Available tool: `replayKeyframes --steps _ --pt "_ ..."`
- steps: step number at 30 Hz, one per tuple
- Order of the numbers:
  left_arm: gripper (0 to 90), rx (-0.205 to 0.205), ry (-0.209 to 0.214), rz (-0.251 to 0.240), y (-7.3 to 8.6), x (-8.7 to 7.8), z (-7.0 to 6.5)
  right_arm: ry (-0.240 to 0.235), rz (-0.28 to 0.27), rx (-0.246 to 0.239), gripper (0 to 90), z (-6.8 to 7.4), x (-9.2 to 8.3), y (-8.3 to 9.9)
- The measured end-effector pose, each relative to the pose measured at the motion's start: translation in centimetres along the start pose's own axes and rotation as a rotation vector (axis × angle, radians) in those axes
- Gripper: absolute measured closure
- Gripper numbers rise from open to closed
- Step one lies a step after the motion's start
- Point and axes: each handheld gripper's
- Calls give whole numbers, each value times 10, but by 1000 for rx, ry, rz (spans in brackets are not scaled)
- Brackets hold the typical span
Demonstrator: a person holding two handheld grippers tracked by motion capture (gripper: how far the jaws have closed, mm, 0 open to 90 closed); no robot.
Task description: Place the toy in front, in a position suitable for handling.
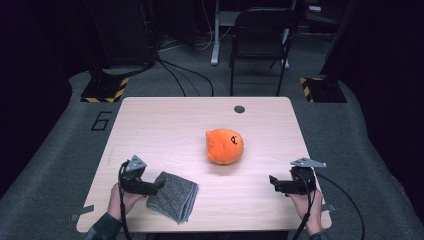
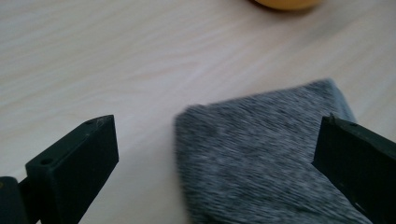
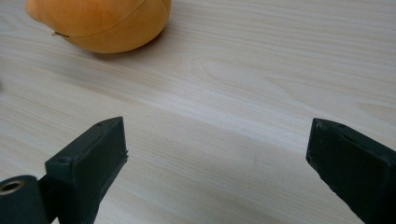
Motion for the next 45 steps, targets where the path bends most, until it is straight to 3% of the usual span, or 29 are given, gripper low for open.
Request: replayKeyframes --steps 4,5,9,10,13,15,19,20,24,29,37,45 --pt "0 66 38 49 6 13 -28 -3 7 4 44 -1 0 2" --pt "2 66 38 49 6 13 -28 -3 7 4 44 -1 0 2" --pt "32 123 55 134 10 29 -38 -5 10 2 43 -3 3 2" --pt "85 122 52 136 12 32 -39 -10 13 3 43 -2 3 2" --pt "120 113 54 152 15 36 -38 -10 17 0 43 -1 3 2" --pt "165 136 35 154 15 36 -38 -10 20 -2 43 -2 3 2" --pt "254 125 30 131 18 34 -38 -12 22 2 46 -4 4 3" --pt "381 134 29 125 18 31 -35 -15 26 2 48 -5 4 3" --pt "611 104 27 85 20 30 -32 -18 33 15 51 -7 5 4" --pt "734 116 31 78 21 27 -29 -18 41 10 52 -9 8 5" --pt "748 116 54 17 17 15 -26 -19 39 16 53 -10 8 5" --pt "747 177 111 -13 4 7 -41 -13 34 1 55 -12 6 5"
Point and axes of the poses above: each handheld gripper's, and its own axes: x roughly forward along the jaws, y roughly out of its underside, z roughly to its left, and after that the axes turned 4 degrees about z, right-handed
